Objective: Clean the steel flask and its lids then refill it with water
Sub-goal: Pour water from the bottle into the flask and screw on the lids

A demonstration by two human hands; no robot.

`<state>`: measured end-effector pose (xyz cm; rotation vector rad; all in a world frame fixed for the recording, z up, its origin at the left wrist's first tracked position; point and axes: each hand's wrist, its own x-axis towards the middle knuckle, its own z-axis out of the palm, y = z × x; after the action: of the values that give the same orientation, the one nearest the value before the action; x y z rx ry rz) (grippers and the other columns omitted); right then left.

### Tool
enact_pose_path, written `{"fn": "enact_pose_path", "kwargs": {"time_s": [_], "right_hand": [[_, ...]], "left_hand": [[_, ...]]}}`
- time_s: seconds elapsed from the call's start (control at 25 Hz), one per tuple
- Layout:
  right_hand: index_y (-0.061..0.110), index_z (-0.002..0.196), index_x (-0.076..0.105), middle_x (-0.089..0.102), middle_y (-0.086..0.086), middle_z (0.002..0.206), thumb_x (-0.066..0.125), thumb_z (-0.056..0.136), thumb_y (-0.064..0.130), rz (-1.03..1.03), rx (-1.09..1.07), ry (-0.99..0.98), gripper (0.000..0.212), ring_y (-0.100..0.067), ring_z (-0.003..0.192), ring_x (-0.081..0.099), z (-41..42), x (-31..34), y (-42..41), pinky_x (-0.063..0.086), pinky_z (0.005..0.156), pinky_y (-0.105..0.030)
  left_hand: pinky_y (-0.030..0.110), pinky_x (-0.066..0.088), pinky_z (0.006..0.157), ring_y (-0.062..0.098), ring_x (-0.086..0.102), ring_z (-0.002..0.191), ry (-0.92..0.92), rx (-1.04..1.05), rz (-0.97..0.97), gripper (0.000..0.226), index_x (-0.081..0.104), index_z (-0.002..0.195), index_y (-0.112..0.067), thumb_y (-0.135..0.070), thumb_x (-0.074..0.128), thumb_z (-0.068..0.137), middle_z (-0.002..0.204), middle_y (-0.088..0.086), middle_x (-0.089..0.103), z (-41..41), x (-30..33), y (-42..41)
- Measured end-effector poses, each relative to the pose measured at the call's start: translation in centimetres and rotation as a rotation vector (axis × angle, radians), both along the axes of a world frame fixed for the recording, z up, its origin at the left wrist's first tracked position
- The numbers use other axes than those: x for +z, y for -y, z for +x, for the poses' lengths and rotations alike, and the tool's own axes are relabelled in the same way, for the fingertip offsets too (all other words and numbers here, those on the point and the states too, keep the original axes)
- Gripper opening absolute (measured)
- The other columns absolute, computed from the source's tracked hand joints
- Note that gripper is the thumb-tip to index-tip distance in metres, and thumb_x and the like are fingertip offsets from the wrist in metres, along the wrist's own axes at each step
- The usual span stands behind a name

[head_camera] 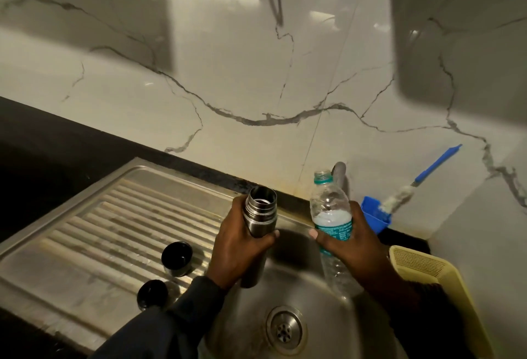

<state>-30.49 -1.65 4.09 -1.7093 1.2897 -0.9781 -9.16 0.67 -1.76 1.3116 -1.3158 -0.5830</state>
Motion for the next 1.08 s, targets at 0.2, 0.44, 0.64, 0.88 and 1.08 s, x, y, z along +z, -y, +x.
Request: {"fn": "enact_pose_path", "kwargs": {"time_s": [0.2, 0.44, 0.64, 0.88, 1.08], "right_hand": [[0.045, 0.121, 0.043, 0.063, 0.014, 0.116, 0.08, 0.062, 0.037, 0.122, 0.011, 0.213, 0.07, -0.003, 0.1, 0.064, 2.4, -3.2, -0.1, 0.052, 0.078, -0.02], [0.043, 0.113, 0.051, 0.065, 0.012, 0.114, 0.082, 0.059, 0.032, 0.171, 0.051, 0.285, 0.063, 0.0, 0.098, 0.065, 4.3, -5.3, 1.0, 0.053, 0.072, -0.015], [0.04, 0.126, 0.049, 0.063, 0.008, 0.123, 0.091, 0.057, 0.037, 0.194, 0.06, 0.327, 0.081, -0.007, 0.107, 0.064, 6.5, -7.3, 2.1, 0.056, 0.084, -0.028], [0.039, 0.132, 0.044, 0.06, 0.01, 0.126, 0.09, 0.058, 0.036, 0.213, 0.054, 0.334, 0.087, -0.006, 0.11, 0.062, 7.1, -8.5, 3.2, 0.055, 0.087, -0.029], [0.04, 0.129, 0.047, 0.062, 0.009, 0.125, 0.089, 0.058, 0.037, 0.232, 0.065, 0.342, 0.083, -0.007, 0.11, 0.062, 7.4, -8.7, 3.0, 0.055, 0.091, -0.033]], "left_hand": [[0.01, 0.049, 0.078, -0.004, 0.064, 0.094, -0.044, 0.068, -0.018, 0.067, 0.047, 0.114, -0.033, -0.006, 0.088, 0.069, 0.106, -0.009, 0.067, 3.3, 0.5, 2.9], [0.01, 0.048, 0.076, -0.008, 0.062, 0.091, -0.126, 0.235, 0.009, 0.066, 0.046, 0.122, -0.019, -0.002, 0.085, 0.071, 0.106, -0.007, 0.064, 6.4, -0.8, 6.0], [0.028, 0.05, 0.087, 0.014, 0.063, 0.099, -0.09, 0.274, 0.047, 0.071, 0.045, 0.127, -0.014, -0.004, 0.086, 0.07, 0.112, 0.001, 0.064, 8.7, -2.4, 7.5], [0.03, 0.049, 0.087, 0.018, 0.062, 0.098, -0.089, 0.297, 0.052, 0.069, 0.046, 0.124, -0.016, -0.005, 0.086, 0.07, 0.111, 0.003, 0.064, 10.0, -3.0, 7.8], [0.017, 0.047, 0.079, 0.003, 0.063, 0.094, -0.078, 0.23, 0.11, 0.069, 0.043, 0.121, -0.022, -0.009, 0.088, 0.07, 0.106, -0.006, 0.064, 10.9, -3.0, 8.1]]}}
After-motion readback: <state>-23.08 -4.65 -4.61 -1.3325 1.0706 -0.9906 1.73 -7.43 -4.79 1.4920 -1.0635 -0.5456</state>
